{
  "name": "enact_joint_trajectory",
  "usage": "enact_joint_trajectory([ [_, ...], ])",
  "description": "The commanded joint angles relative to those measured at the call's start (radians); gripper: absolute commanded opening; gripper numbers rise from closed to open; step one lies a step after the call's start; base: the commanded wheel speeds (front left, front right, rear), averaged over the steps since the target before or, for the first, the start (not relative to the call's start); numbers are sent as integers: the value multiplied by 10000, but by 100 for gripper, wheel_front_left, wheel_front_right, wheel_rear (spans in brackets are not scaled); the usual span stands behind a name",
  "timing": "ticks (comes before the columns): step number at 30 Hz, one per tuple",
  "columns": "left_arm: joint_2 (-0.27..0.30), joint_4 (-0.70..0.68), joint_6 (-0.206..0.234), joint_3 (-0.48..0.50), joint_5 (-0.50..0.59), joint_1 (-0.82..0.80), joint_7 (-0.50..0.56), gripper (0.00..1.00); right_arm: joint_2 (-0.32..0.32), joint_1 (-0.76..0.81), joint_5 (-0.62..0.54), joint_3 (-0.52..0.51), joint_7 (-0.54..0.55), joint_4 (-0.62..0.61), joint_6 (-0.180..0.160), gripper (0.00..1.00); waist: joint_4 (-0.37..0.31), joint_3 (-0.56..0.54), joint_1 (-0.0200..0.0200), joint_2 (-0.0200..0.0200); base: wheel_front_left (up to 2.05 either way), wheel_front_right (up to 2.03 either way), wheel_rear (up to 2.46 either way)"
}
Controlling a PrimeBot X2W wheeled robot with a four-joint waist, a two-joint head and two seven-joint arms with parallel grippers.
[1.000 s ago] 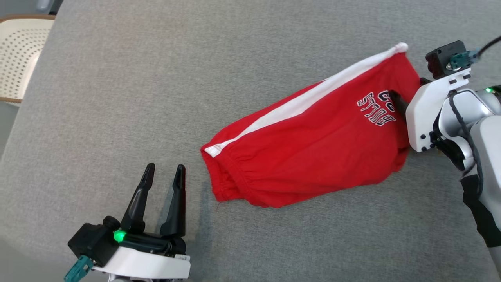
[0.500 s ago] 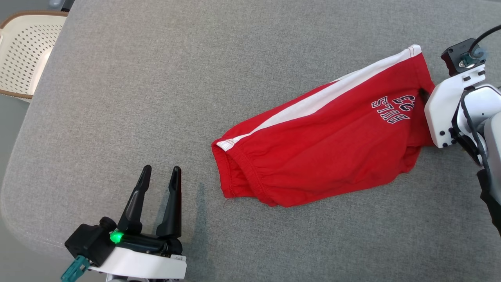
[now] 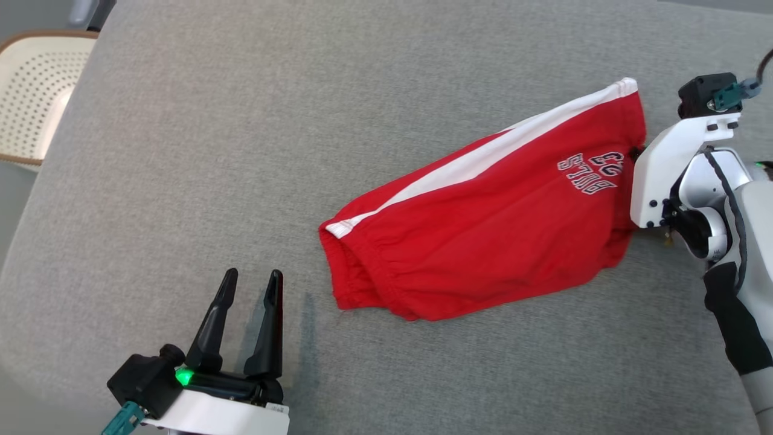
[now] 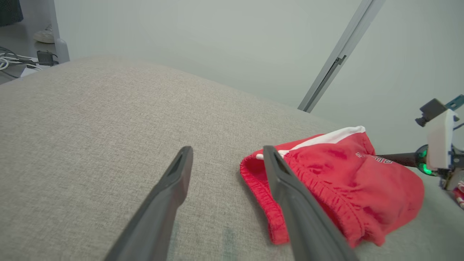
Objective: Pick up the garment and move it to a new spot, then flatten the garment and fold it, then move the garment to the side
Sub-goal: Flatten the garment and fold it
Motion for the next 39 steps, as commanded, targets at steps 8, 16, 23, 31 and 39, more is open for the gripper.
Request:
enact_joint_trajectory([
  [8, 26, 219, -80, 371, 545, 493, -14, 100, -273, 1112, 2133, -168, -263, -886, 47, 0, -1297, -1111, 0, 0, 0, 0, 0],
  [16, 24, 309, -81, 443, 837, 1049, -14, 100, -761, 2669, 3401, -1167, -362, -2027, 47, 0, -2177, -1993, 0, 0, 0, 0, 0],
  [23, 25, 271, -83, 83, 724, 1144, -15, 100, -878, 3006, 3021, -2182, -805, -2387, 50, 0, -2098, -2128, 0, 0, 0, 0, 0],
  [31, 27, 295, -85, -263, 557, 1459, -15, 100, 244, 3430, 3210, 99, -7, -4702, 50, 0, -1765, -2079, 0, 0, 0, 0, 0],
  [39, 25, 425, -86, -481, 655, 1505, -15, 100, 1311, 3861, 3007, 1698, -662, -4179, 50, 0, -1471, -2255, 0, 0, 0, 0, 0],
])
